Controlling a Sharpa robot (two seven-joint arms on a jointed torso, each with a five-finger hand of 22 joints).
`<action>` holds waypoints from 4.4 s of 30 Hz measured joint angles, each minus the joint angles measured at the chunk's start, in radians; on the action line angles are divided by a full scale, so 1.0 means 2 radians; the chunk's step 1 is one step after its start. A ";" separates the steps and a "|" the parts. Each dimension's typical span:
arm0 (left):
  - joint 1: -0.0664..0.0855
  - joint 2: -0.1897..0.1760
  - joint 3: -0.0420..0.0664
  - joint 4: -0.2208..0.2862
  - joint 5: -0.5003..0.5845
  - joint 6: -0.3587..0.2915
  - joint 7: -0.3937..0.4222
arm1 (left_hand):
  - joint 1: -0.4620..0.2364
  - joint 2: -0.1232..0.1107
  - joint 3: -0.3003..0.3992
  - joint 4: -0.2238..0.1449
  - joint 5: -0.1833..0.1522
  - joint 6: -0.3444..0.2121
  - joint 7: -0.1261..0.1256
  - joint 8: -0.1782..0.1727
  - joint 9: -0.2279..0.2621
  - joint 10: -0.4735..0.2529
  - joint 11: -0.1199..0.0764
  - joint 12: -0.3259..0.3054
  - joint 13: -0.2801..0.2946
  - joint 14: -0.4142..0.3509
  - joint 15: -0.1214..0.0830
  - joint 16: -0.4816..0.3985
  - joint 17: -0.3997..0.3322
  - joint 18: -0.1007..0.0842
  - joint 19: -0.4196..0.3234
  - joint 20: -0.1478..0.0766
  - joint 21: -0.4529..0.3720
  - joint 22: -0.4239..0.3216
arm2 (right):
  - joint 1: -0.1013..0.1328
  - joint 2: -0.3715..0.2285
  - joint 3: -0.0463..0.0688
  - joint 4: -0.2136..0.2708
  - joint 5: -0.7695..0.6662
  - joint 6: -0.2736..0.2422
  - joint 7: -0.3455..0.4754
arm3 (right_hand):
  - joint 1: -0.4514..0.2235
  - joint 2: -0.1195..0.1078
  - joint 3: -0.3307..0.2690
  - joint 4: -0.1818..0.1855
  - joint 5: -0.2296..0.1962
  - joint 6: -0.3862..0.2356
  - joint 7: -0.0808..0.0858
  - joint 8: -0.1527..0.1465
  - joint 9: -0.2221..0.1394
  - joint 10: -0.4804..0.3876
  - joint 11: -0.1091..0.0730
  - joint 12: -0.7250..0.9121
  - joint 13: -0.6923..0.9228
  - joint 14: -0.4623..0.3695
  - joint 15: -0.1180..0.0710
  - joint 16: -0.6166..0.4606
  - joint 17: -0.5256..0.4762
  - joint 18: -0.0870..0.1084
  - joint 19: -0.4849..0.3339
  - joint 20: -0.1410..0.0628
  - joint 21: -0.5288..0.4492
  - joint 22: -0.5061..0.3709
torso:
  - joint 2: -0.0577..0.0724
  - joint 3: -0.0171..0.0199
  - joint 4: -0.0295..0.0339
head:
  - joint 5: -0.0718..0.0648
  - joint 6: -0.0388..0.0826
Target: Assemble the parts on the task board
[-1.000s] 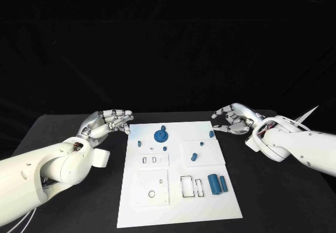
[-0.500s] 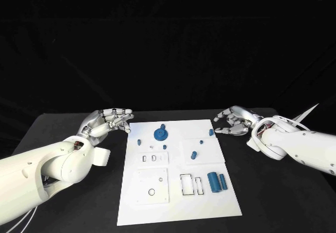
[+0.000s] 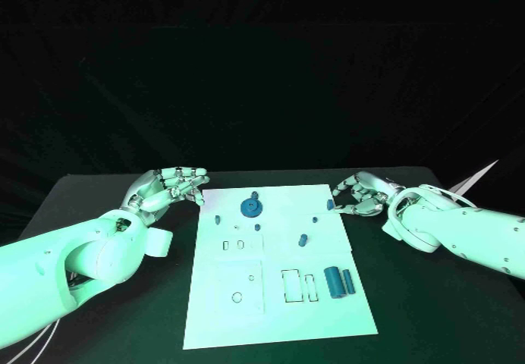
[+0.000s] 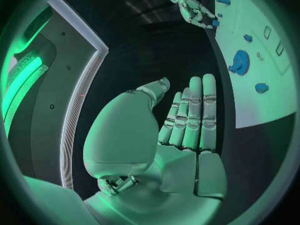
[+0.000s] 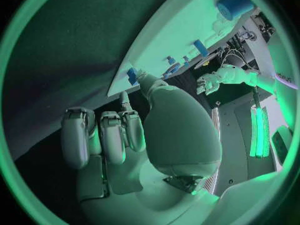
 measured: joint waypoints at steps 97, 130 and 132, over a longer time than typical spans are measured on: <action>0.000 0.016 -0.002 -0.018 -0.026 0.003 -0.015 | -0.012 0.002 0.007 0.007 0.000 0.000 0.000 0.000 0.003 0.000 0.000 0.000 0.000 -0.004 -0.001 0.006 0.001 0.000 -0.011 0.000 0.006 0.001 | 0.009 0.110 -0.009 0.192 -0.092 -0.045 -0.205 | -0.015 0.055 0.030 -0.007 0.000 0.030 -0.024 0.046 0.005 -0.002 -0.018 0.010 0.000 0.000 -0.013 0.000 0.000 0.000 0.000 -0.010 0.031 0.000 | -0.006 -0.0027 0.0043 | 0.019 -0.013; 0.000 0.017 -0.002 -0.020 -0.029 0.003 -0.020 | -0.012 0.002 0.007 0.007 0.000 0.000 0.000 0.000 0.003 0.000 0.000 0.000 0.001 -0.004 -0.001 0.006 0.001 0.000 -0.011 0.000 0.006 0.001 | -0.022 0.143 -0.012 0.172 -0.168 -0.031 -0.232 | -0.015 0.055 0.036 -0.009 0.000 0.030 -0.024 0.046 0.005 -0.002 -0.018 0.010 0.000 0.000 -0.013 0.000 0.000 0.000 0.000 -0.010 0.031 0.000 | -0.005 -0.0018 0.0037 | 0.021 -0.023; 0.000 0.017 -0.002 -0.020 -0.029 0.003 -0.020 | -0.012 0.002 0.007 0.007 0.000 0.000 0.000 0.000 0.003 0.000 0.000 0.000 0.001 -0.004 -0.001 0.006 0.001 0.000 -0.011 0.000 0.006 0.001 | -0.023 0.143 -0.012 0.172 -0.171 -0.031 -0.232 | -0.015 0.055 0.036 -0.009 0.000 0.030 -0.024 0.046 0.005 -0.002 -0.018 0.010 0.000 0.000 -0.013 0.000 0.000 0.000 0.000 -0.010 0.031 0.000 | -0.005 -0.0018 0.0039 | 0.021 -0.023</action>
